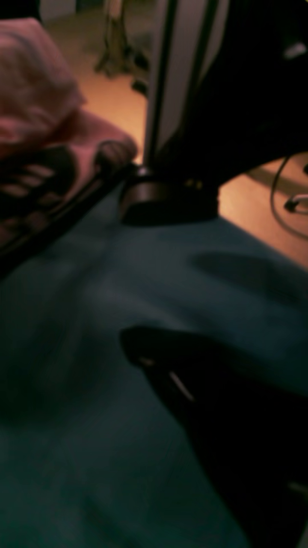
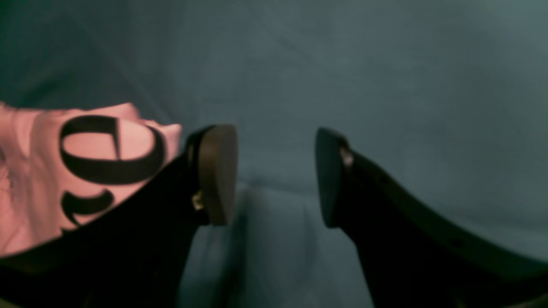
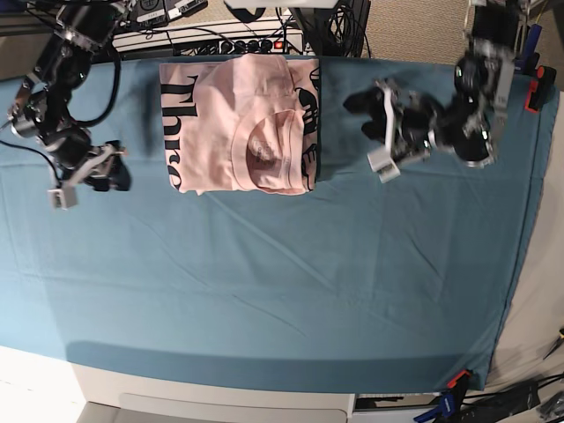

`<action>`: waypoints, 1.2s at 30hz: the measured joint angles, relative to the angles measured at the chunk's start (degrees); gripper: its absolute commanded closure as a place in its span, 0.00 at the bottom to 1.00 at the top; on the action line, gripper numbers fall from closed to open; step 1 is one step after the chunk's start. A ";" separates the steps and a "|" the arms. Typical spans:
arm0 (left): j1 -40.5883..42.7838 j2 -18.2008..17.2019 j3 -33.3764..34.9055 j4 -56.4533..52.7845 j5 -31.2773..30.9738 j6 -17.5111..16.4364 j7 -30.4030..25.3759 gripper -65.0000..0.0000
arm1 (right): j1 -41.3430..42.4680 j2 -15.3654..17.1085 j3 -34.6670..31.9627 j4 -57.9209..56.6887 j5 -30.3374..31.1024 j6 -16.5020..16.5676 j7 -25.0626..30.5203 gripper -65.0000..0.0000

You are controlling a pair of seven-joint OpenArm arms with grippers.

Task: Fold the T-shirt properly
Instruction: 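Grasp the bundle's edges with both grippers and square it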

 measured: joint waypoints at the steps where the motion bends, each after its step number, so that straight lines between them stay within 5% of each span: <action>1: 1.90 0.02 -0.02 1.97 1.73 0.90 -1.51 0.34 | 0.59 -0.04 -1.05 -0.72 0.09 0.00 -0.57 0.53; 10: 13.55 1.42 -0.09 13.46 12.66 6.78 -4.72 0.31 | 2.78 0.02 -4.13 -2.89 0.76 0.00 -0.96 0.53; 17: 16.46 8.94 0.02 13.88 11.54 7.21 -4.04 0.31 | 2.78 0.02 -4.13 -2.93 1.81 -0.02 -1.18 0.53; 28: 16.44 15.72 0.00 13.66 11.98 7.85 -4.76 0.32 | 2.78 0.00 -4.13 -3.43 3.39 -0.02 -1.18 0.53; 36: 16.44 16.70 -0.09 12.09 14.51 8.70 -6.21 0.32 | 4.04 0.00 -8.13 -9.33 5.86 0.04 -1.77 0.53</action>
